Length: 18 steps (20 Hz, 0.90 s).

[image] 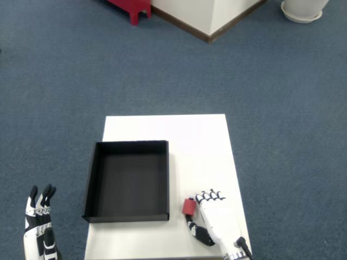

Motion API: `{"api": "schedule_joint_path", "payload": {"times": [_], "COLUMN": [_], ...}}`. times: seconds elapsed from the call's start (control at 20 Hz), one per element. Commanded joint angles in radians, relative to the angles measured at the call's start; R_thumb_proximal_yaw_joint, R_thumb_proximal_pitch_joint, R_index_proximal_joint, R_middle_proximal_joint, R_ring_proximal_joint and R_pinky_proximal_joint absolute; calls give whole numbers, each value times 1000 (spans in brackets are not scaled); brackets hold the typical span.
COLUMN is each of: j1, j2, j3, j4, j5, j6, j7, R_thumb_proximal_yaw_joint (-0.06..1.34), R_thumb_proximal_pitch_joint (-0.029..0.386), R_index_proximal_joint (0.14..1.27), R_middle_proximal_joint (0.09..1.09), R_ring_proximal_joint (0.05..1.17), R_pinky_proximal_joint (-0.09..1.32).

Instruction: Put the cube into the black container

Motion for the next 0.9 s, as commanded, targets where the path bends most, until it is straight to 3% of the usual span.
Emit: {"api": "schedule_joint_path", "payload": {"times": [0.05, 0.35, 0.9], "j1": [-25, -90, -159], "j2": [-10, -12, -7], "j3": [8, 58, 158], "j4": [24, 3, -61], "j5": [40, 36, 13], "j6": [-23, -133, -167], "j7": [-28, -282, -482], "R_thumb_proximal_yaw_joint": [1220, 1211, 1206], "R_thumb_proximal_pitch_joint": [186, 189, 188], "R_index_proximal_joint": [1065, 1063, 1056], "R_middle_proximal_joint": [422, 409, 383], "R_ring_proximal_joint": [349, 334, 307], "R_pinky_proximal_joint": [270, 251, 202]}}
